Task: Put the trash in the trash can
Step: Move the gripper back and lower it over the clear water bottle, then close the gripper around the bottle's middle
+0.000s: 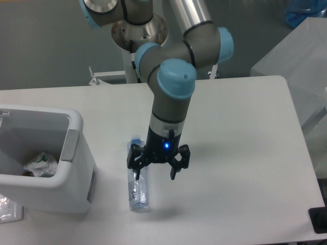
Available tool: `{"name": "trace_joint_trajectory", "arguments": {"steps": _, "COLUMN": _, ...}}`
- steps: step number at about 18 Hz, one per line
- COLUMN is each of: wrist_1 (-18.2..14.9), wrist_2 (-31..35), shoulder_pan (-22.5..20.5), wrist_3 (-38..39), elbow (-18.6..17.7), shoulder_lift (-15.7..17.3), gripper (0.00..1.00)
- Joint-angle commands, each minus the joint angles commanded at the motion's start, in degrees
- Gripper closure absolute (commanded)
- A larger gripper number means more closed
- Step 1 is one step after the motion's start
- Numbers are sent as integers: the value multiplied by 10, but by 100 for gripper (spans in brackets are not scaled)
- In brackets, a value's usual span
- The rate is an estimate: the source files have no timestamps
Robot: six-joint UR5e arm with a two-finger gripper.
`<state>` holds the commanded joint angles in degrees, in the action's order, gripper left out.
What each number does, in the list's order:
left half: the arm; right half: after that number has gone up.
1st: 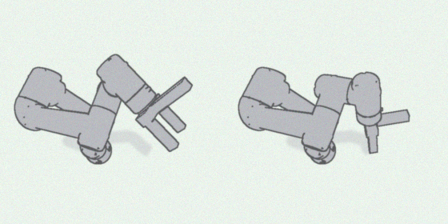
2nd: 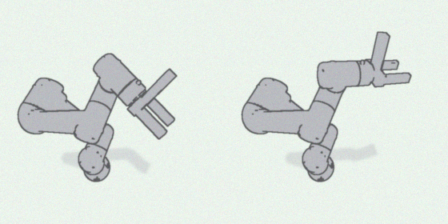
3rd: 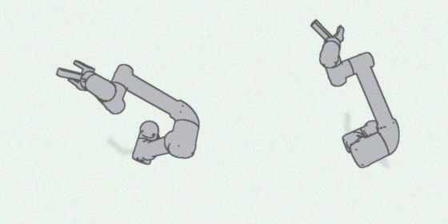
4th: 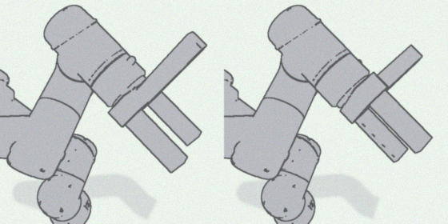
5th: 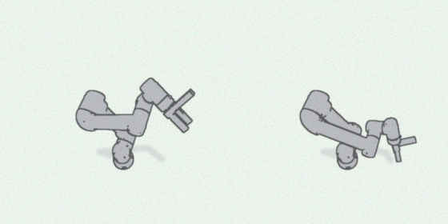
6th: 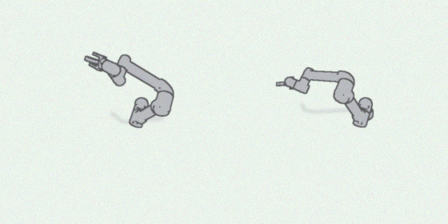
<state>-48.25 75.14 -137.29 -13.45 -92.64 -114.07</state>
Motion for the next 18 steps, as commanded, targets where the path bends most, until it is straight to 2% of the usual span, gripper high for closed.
{"name": "trace_joint_trajectory", "arguments": {"steps": 3, "wrist_1": 2, "wrist_2": 11, "shoulder_pan": 14, "wrist_3": -1, "elbow": 10, "shoulder_lift": -32, "gripper": 0}}
{"name": "trace_joint_trajectory", "arguments": {"steps": 6, "wrist_1": 3, "wrist_2": 34, "shoulder_pan": 37, "wrist_3": 3, "elbow": 36, "shoulder_lift": -69, "gripper": 0}}
{"name": "trace_joint_trajectory", "arguments": {"steps": 16, "wrist_1": 5, "wrist_2": 48, "shoulder_pan": 51, "wrist_3": 1, "elbow": 37, "shoulder_lift": -98, "gripper": 0}}
{"name": "trace_joint_trajectory", "arguments": {"steps": 18, "wrist_1": 5, "wrist_2": 70, "shoulder_pan": 59, "wrist_3": -1, "elbow": 39, "shoulder_lift": -106, "gripper": 0}}
